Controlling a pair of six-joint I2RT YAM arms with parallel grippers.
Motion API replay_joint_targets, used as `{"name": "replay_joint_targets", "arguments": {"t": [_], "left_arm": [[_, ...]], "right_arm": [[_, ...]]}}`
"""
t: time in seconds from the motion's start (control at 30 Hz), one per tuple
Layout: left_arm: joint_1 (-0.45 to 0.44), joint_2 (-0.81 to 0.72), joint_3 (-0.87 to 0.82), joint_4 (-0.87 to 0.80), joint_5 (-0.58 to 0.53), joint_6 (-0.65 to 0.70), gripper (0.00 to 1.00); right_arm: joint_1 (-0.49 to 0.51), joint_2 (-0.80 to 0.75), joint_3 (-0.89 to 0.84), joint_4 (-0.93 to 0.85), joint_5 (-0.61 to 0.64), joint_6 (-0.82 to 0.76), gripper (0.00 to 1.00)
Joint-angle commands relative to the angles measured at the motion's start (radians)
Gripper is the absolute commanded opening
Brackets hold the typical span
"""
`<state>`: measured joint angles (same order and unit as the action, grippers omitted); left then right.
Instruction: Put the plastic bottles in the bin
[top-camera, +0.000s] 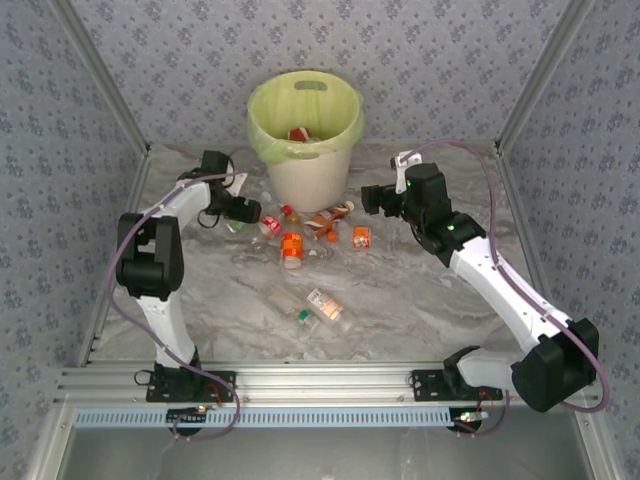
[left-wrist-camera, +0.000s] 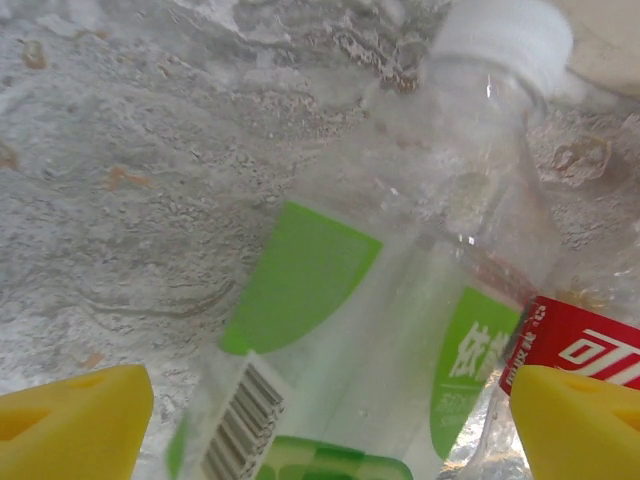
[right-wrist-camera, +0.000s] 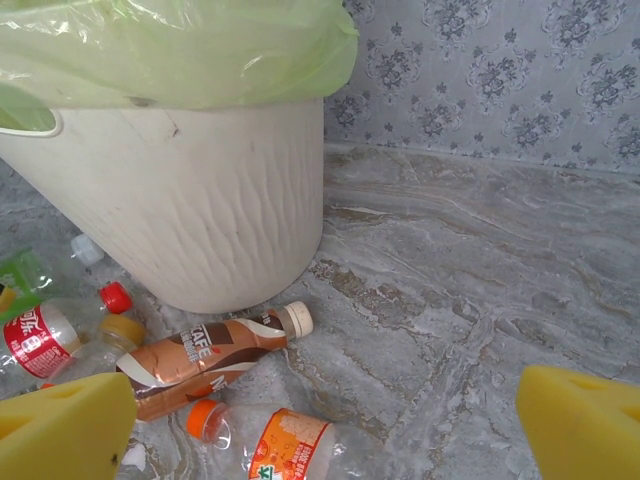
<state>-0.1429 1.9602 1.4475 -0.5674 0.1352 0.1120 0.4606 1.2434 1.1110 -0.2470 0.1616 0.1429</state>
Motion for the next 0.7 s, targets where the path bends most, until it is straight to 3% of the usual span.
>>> {"name": "replay_joint_targets", "arguments": {"t": [0.0, 0.17, 0.37, 0.67], "left_arm": [[-0.003, 0.038, 0.021, -0.042, -0.002, 0.014, 0.90], [-0.027, 0.051, -0.012, -0.008, -0.050, -0.001, 0.87], [-0.030, 0.060, -0.043, 0.010, -0.061, -0.009, 0.73], [-0.030, 0.024, -0.042, 0.019, -0.083, -0.029, 0.62]], "right_arm": [[-0.007, -0.019, -0.002, -0.002, 0.010, 0.022, 1.00], [-0.008, -0.012, 0.004, -0.009, 0.006, 0.023, 1.00], [-0.009, -0.006, 0.003, -0.012, 0.001, 0.032, 1.00], [-0.008, 0.000, 0.008, -0.015, -0.004, 0.038, 1.00]]}}
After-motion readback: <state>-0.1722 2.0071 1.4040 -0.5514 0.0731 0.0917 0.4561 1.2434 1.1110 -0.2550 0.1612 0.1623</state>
